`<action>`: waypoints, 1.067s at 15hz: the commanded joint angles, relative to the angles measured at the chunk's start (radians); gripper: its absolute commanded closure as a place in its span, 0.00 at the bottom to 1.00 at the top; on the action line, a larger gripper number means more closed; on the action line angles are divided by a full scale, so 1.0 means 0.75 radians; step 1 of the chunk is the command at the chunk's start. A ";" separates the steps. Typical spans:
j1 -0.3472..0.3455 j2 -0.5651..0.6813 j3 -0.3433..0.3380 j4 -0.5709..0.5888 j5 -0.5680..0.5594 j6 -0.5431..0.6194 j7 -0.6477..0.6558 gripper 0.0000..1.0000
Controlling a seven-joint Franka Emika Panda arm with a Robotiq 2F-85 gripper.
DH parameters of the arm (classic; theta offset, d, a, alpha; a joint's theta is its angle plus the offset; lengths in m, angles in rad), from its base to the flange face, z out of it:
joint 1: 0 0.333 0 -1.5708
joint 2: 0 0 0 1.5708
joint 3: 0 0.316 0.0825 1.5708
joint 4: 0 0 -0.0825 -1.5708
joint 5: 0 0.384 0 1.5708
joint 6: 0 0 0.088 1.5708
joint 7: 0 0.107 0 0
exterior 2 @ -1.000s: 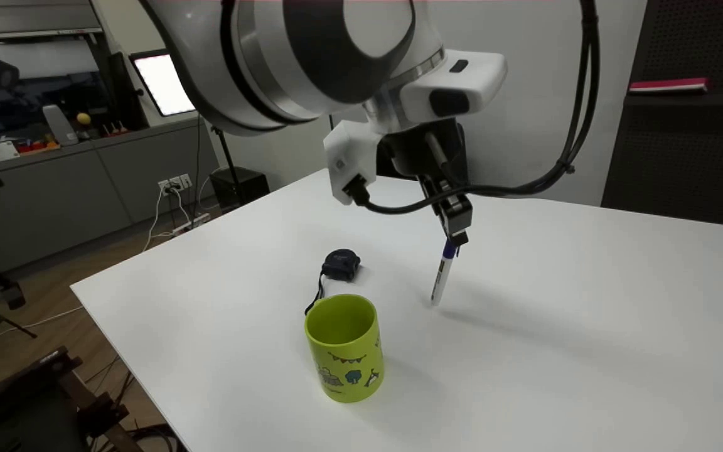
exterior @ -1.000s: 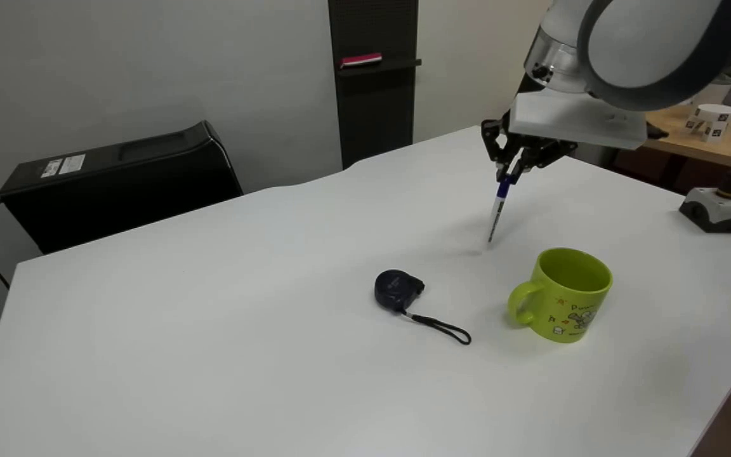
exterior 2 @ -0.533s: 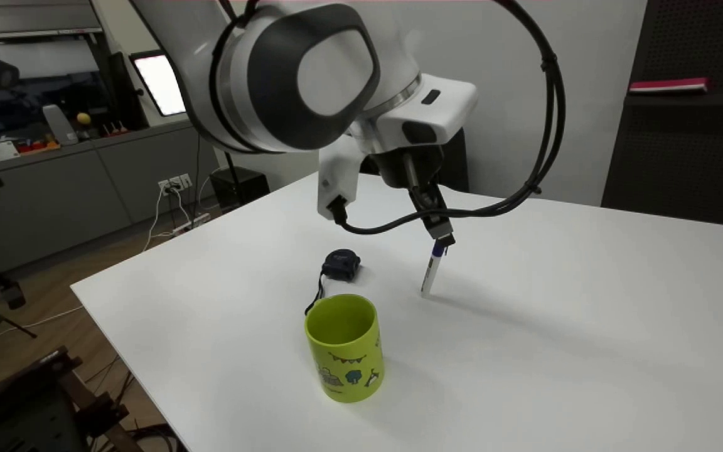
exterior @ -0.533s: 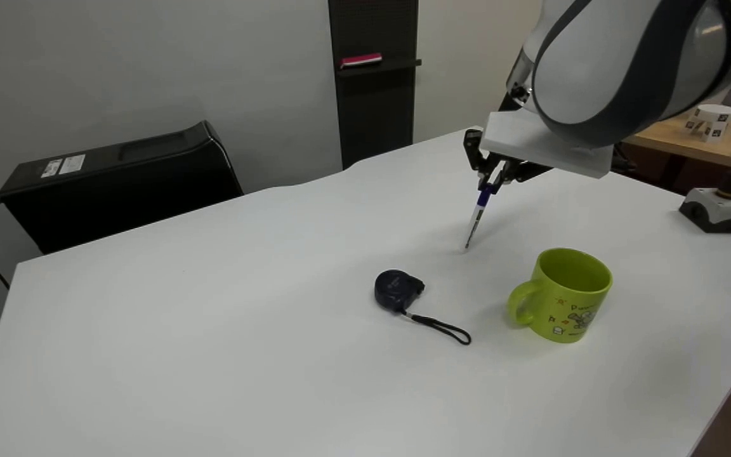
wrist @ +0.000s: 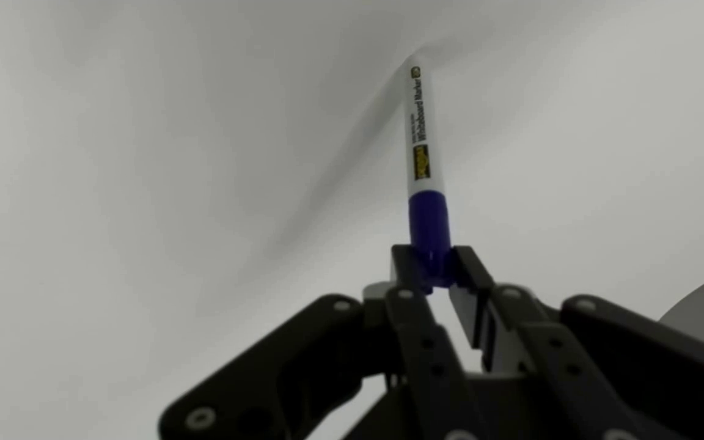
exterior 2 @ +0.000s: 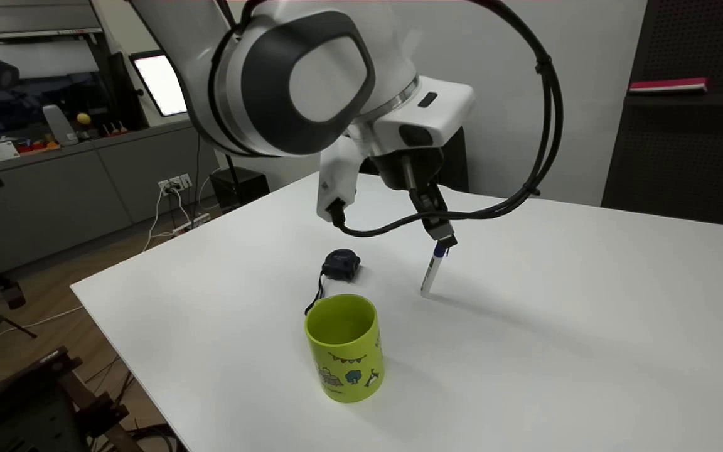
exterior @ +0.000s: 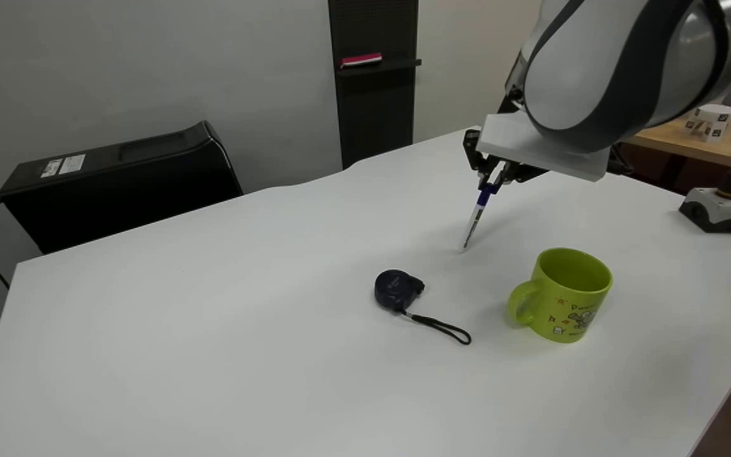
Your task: Pick the marker from the cup and put it on the table
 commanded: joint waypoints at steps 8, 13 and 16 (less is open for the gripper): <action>0.065 0.125 -0.044 0.038 0.174 -0.110 -0.089 0.02; 0.010 -0.060 0.008 -0.024 0.115 -0.343 -0.148 0.00; -0.043 -0.216 0.066 -0.073 0.046 -0.504 -0.236 0.00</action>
